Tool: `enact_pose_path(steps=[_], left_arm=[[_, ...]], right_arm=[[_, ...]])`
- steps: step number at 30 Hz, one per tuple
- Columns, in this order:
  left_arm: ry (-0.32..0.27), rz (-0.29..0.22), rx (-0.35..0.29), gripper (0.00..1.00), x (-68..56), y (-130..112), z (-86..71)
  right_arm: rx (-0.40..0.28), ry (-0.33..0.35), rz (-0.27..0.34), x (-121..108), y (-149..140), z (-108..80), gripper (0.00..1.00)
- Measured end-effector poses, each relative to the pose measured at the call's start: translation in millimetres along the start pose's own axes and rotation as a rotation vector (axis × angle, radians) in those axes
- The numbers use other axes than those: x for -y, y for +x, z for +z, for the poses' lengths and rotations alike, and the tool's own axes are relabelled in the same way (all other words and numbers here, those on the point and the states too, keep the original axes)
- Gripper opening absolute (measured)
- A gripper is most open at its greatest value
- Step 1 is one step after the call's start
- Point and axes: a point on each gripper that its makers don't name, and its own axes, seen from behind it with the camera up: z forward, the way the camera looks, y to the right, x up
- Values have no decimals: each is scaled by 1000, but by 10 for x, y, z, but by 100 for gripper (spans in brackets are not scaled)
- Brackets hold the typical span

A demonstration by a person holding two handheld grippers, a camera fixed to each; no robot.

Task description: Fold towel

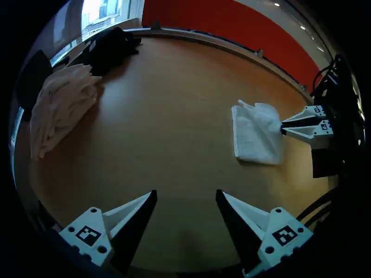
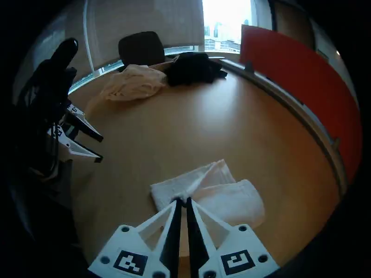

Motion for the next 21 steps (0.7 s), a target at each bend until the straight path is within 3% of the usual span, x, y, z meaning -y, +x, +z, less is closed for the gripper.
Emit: enact_pose_path(steps=[6,12,21], left_arm=[[2,0,2,94,14,2,-1],[2,0,2,94,22,4,1],[3,1,3,94,41,-7,4]], right_arm=[[4,4,22,10,-23,2,62],[12,-5,27,2,-75,-14,69],[34,-35,61,-3,-307,-66,69]])
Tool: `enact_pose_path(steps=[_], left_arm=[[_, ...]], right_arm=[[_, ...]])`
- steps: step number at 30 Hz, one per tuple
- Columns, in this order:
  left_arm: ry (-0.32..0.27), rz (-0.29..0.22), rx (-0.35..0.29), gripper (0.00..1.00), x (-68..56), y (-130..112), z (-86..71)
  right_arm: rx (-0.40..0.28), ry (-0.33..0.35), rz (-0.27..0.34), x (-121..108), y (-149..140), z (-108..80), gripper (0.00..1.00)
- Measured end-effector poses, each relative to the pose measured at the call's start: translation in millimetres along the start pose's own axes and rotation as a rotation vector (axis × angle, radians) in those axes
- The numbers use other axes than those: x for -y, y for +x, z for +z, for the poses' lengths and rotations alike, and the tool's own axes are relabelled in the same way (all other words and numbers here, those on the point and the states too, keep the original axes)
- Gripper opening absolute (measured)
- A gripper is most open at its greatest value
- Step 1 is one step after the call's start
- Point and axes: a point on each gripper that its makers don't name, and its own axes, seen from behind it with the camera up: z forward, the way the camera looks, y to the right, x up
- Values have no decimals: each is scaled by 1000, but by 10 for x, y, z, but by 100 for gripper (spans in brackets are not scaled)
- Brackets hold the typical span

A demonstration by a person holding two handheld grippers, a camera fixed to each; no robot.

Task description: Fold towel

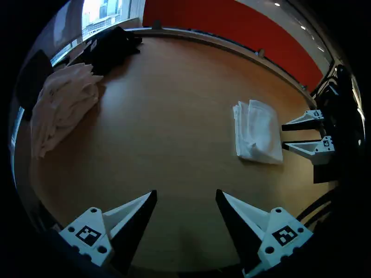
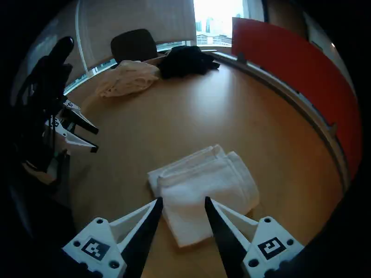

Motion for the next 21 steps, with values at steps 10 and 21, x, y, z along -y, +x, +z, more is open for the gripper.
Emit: enact_pose_path(steps=[10,21], left_arm=[[-2,5,3,94,-11,-24,-1],[-5,10,5,94,-33,-47,-2]], right_arm=[[37,-42,59,-8,-392,-33,69],[67,-87,99,-16,-666,-3,69]])
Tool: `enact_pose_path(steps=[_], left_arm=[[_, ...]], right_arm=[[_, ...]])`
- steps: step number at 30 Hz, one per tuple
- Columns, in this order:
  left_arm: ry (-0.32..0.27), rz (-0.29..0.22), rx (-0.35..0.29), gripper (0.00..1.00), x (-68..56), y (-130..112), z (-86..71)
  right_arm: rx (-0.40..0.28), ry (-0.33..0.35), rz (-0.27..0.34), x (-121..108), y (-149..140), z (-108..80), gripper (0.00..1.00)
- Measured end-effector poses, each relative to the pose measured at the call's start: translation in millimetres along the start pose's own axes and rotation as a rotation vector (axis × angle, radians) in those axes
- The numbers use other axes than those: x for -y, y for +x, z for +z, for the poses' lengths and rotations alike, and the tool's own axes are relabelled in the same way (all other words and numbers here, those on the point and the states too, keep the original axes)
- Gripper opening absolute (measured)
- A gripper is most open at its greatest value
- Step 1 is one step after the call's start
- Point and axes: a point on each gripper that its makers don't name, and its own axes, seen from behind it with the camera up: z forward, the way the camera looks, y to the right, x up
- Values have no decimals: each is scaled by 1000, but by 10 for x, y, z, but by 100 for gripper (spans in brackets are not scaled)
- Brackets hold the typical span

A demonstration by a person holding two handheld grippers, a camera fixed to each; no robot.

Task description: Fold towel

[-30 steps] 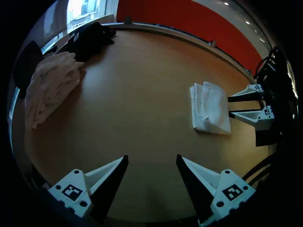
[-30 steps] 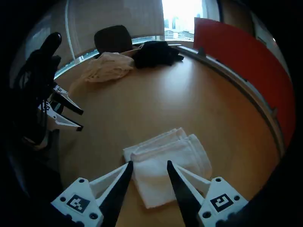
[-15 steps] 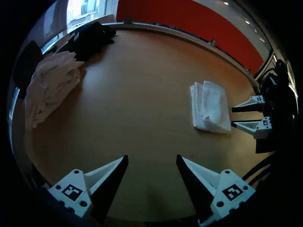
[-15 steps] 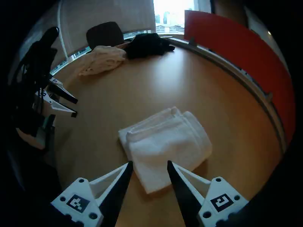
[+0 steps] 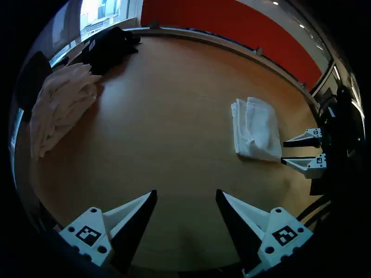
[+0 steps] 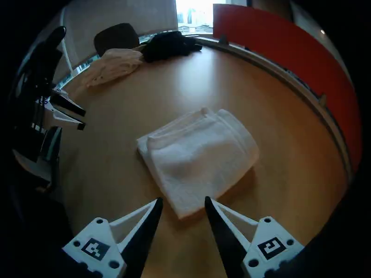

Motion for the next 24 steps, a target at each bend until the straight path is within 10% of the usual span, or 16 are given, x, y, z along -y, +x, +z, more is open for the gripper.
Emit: enact_pose_path(steps=[24], left_arm=[[-2,-3,3,94,13,-52,-9]], right_arm=[[12,-73,49,-10,-245,100,26]])
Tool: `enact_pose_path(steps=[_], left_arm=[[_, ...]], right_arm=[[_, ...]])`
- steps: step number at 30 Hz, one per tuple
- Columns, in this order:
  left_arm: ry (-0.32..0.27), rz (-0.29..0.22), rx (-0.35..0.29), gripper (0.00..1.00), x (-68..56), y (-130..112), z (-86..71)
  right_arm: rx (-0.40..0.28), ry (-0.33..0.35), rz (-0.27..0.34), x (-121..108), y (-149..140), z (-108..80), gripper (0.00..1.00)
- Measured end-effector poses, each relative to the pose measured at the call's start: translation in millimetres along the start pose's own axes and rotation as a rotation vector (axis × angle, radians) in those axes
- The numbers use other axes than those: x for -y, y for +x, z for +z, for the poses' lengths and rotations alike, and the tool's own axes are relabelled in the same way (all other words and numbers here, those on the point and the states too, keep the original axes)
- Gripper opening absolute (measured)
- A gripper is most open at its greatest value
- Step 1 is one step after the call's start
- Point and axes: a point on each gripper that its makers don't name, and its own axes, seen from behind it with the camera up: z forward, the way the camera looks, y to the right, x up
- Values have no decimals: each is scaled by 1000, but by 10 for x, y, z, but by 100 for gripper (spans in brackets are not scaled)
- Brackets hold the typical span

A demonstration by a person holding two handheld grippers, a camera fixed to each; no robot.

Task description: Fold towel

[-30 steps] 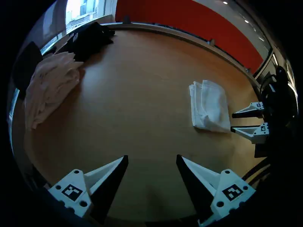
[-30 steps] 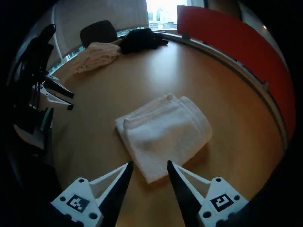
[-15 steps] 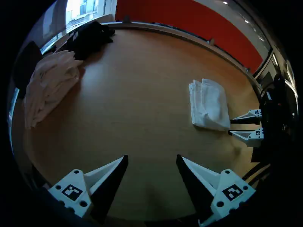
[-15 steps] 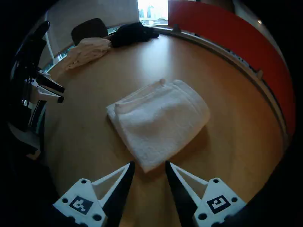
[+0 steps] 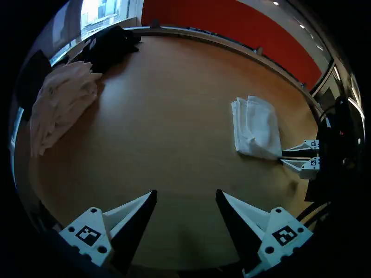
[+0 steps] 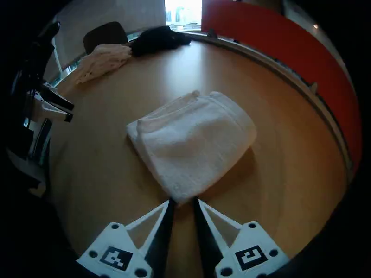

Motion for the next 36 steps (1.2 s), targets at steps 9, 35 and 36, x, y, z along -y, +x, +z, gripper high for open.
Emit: enact_pose_path(steps=[9,35,36], left_arm=[[-1,1,2,94,-2,-14,2],[-36,51,-50,94,-84,194,-9],[-39,54,-54,94,-93,213,-16]], right_arm=[[-6,-12,17,-19,-9,-35,5],[-151,-74,-72,-360,1166,-693,4],[-160,-78,-81,-372,1234,-734,4]])
